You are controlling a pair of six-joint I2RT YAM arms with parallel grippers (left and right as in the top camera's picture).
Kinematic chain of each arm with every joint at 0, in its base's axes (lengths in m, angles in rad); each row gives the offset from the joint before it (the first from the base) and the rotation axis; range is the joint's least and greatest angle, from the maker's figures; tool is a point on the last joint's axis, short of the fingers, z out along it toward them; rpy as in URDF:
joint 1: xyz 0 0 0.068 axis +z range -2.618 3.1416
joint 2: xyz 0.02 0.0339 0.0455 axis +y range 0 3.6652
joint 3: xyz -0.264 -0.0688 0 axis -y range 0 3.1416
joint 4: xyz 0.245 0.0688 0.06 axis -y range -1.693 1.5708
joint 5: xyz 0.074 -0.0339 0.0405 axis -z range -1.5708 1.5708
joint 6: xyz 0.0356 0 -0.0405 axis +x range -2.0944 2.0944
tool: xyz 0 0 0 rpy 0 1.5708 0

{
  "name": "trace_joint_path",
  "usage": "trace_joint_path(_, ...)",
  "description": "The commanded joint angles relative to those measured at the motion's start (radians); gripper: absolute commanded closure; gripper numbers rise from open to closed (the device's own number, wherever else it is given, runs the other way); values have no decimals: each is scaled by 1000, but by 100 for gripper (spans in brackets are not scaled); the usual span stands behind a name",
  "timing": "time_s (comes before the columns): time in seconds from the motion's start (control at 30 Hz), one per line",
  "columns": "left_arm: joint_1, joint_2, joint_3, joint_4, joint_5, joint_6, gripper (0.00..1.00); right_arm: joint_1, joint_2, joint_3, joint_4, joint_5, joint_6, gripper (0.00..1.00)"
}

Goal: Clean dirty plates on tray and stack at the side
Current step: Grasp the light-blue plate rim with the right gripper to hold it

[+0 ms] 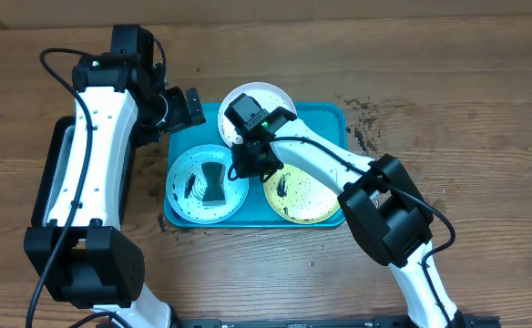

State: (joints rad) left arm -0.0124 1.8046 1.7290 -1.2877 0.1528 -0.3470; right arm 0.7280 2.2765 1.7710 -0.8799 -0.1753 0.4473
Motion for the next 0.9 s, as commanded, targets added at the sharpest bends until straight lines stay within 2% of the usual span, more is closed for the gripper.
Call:
trace_joint_path(0.0,-1,-10,-25,-3,4,11,6,-3,23,15,4,2,6,72)
trace_joint_path(0.13,-2,-10,-102,-4,85,84,18,-3,23,15,4,2,7,81)
trace_joint_path(0.27,-2,-9,-206,33,138,103,34,-4,22,15,4,3,22,85)
trace_joint_path(0.33,-2,-9,-256,50,138,103,38,-7,22,15,5,3,28,85)
trace_joint_path(0.57,-20,-9,-367,132,138,108,42,-10,22,15,6,2,38,91)
trace_joint_path(0.67,-37,-9,-399,202,140,108,64,-10,22,15,6,2,44,91)
trace_joint_path(0.7,-45,-9,-409,225,140,108,67,-10,22,15,5,2,44,91)
trace_joint_path(0.8,-66,-8,-451,301,136,74,67,-10,22,15,1,-4,44,91)
trace_joint_path(0.87,-69,-2,-473,330,137,51,62,-10,22,15,-3,-5,44,91)
